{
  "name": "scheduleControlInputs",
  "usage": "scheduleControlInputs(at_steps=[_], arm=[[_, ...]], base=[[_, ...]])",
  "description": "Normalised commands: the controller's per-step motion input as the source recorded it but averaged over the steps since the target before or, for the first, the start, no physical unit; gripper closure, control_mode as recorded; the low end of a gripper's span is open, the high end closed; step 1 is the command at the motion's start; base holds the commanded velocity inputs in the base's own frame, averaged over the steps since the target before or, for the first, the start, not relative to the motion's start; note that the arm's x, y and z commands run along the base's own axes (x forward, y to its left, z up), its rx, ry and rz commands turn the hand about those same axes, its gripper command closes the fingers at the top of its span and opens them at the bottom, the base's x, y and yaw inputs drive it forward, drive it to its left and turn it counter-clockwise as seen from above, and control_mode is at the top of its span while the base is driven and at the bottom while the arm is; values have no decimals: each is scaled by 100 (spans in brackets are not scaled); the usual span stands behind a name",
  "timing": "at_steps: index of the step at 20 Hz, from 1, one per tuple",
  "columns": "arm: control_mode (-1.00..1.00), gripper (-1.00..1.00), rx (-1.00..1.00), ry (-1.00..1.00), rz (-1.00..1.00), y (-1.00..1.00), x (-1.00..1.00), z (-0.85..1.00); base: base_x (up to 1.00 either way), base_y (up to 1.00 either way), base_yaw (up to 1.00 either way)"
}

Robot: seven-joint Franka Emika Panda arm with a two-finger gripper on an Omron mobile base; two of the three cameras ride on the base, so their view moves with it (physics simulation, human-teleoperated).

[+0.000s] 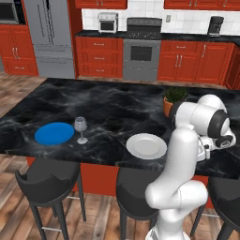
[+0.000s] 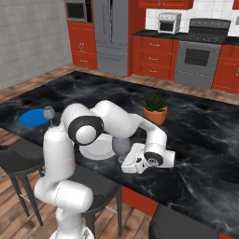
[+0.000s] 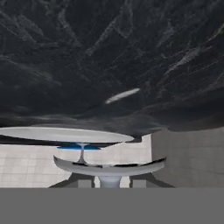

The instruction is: Retrieve the wine glasses from the counter and place one next to each plate.

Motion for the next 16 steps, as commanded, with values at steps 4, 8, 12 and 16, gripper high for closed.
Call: scheduleControlInputs(at_steps=[4,8,12,16], arm=[[-100,100,0,0,0,0,25,-17],[-100,100,0,0,0,0,33,-24],[-100,100,0,0,0,5,34,-26],[-100,100,0,0,0,5,34,-32]], base=[[0,0,0],[0,0,0],[0,0,0],[0,0,0]])
